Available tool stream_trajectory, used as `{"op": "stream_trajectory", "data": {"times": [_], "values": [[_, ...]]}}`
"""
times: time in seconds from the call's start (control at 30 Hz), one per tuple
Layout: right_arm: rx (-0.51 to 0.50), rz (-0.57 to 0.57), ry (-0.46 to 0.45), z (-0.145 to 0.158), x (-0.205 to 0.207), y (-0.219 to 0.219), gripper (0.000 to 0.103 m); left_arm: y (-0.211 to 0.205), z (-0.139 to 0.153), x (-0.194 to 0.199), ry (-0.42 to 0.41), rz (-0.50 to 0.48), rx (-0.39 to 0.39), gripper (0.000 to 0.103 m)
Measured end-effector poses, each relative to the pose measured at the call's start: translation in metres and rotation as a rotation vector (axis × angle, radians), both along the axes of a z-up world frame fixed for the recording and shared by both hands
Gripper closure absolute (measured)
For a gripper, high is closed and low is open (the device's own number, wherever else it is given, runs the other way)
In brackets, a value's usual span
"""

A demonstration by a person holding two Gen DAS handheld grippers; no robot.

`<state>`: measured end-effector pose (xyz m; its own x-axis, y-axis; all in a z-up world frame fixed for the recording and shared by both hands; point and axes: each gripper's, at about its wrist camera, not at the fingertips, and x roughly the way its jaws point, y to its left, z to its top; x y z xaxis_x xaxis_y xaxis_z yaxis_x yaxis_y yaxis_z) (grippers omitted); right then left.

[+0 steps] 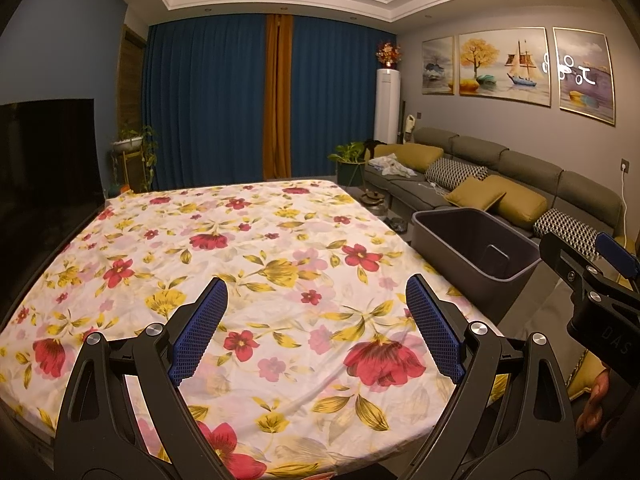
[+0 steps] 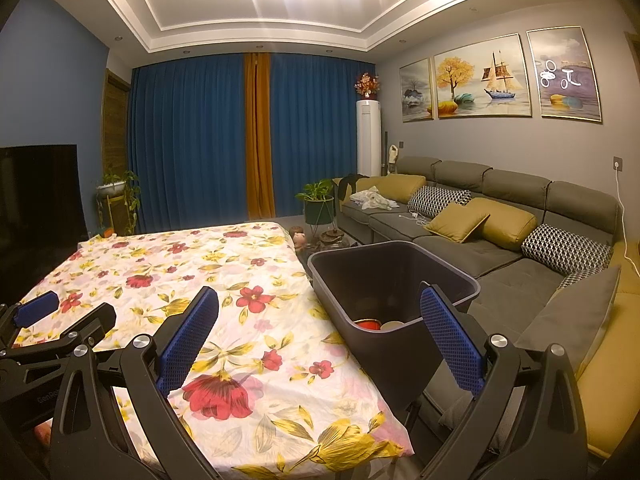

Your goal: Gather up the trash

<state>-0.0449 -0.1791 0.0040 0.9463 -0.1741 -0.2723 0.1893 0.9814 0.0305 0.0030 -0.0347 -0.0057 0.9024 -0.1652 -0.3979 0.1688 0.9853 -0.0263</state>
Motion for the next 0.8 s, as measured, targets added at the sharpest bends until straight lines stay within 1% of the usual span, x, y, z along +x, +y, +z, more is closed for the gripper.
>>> {"op": "stream_trajectory", "data": {"times": [0.33,0.43,0.53,0.8], "values": [[0.002,0.0,0.003,-0.0033,0.0001,0.0,0.006,0.0026,0.0028,-0.0013,-0.009,-0.007,0.003,0.015],[0.002,0.0,0.004,-0.0033,0.0003,-0.0001,0.006,0.0016,0.0028,-0.0017,-0.014,-0.014,0.015,0.026],[0.003,-0.001,0.006,-0.0046,0.0002,-0.0004,0.006,0.0,0.0013,-0.0021,-0.014,-0.022,0.021,0.03],[0.006,-0.005,0.008,-0.007,-0.0001,-0.0019,0.006,-0.0001,0.0012,-0.003,-0.016,-0.021,0.018,0.03]]}}
